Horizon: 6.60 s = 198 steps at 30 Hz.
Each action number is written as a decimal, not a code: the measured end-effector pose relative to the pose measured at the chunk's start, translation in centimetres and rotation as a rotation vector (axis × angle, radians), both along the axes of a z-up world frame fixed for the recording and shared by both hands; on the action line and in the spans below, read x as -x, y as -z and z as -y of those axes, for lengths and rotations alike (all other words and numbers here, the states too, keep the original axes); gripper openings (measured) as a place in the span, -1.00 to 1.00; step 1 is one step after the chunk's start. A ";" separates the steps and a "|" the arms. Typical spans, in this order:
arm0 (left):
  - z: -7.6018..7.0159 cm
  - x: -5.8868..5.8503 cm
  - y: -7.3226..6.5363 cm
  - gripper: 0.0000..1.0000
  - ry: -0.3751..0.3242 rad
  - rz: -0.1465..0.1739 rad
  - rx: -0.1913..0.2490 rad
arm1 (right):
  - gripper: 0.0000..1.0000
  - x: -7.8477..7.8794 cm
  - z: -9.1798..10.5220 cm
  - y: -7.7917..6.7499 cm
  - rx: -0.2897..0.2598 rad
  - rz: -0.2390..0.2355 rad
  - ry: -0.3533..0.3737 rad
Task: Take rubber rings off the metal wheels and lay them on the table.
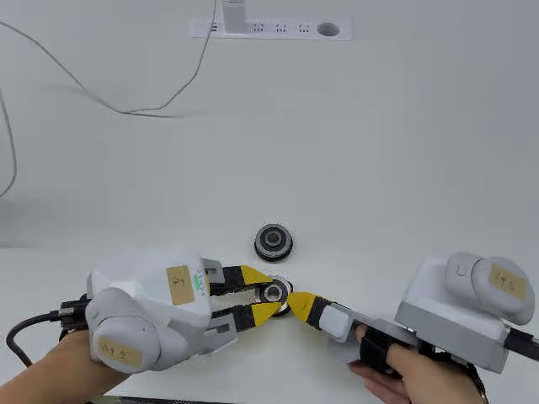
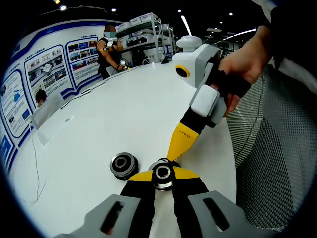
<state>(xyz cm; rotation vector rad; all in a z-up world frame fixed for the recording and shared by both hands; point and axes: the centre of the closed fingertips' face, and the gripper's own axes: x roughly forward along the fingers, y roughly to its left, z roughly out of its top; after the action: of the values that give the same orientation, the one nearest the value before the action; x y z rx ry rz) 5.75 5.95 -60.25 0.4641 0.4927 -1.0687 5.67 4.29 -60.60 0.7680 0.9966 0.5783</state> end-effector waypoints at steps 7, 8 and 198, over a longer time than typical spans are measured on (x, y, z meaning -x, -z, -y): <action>-0.1 0.0 0.0 -0.75 -0.003 -0.003 0.001 | -0.99 0.0 -0.2 -0.3 -0.005 0.007 -0.011; -0.1 0.0 0.0 -0.75 -0.003 -0.003 0.001 | -0.99 0.0 -0.2 -0.3 -0.004 0.008 -0.011; 0.1 -0.2 0.1 -0.72 -0.018 -0.065 0.000 | -0.72 -2.3 5.1 -1.0 0.228 0.239 0.039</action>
<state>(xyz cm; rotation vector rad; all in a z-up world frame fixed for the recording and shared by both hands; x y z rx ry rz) 5.99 5.89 -60.35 0.4252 0.5532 -1.0690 7.96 -0.82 -59.60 0.5019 0.8079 0.4993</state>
